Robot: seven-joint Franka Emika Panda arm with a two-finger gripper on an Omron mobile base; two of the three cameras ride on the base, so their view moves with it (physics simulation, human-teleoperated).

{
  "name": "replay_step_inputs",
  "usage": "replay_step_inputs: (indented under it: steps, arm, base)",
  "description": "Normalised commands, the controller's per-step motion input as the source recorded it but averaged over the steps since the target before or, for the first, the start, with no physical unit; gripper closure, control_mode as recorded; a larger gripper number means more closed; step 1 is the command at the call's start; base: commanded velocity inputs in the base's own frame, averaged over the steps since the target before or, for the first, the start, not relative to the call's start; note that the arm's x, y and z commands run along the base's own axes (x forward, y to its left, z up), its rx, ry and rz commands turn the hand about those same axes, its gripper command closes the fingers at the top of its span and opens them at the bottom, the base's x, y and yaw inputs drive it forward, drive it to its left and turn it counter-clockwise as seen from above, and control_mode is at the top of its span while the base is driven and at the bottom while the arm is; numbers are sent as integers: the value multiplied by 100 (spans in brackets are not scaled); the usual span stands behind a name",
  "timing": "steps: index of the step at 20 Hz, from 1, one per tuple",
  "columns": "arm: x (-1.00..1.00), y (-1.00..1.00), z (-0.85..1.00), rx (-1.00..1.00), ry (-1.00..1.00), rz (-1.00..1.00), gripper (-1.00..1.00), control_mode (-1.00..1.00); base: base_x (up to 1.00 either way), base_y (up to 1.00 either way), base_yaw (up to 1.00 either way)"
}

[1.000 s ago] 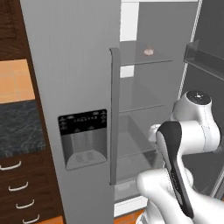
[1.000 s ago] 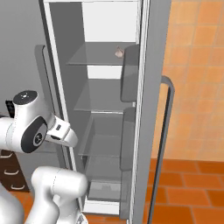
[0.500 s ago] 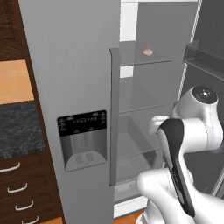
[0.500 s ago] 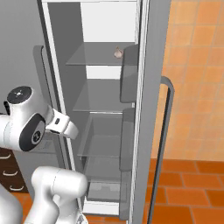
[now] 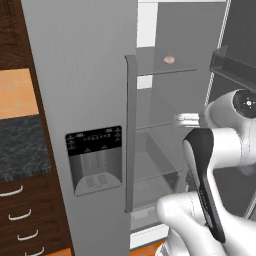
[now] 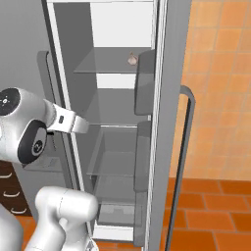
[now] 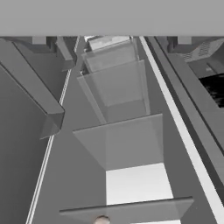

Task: Place one garlic and one steak in each tupperware on the nearby counter, to pack two identical lunches.

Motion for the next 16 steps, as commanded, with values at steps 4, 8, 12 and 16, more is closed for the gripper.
replay_step_inputs:
  steps: [4, 8, 12, 16]
  arm:
    - [2, -6, 81, 0, -10, 0, -100, -100]
    - [14, -1, 54, 0, -2, 0, -100, -100]
    - [33, -9, 9, 0, -1, -4, -100, -100]
    - [28, -20, 8, 0, 0, -4, -100, -100]
  base:
    - [0, 0, 0]
    - [0, 0, 0]
    - [0, 0, 0]
    - [0, 0, 0]
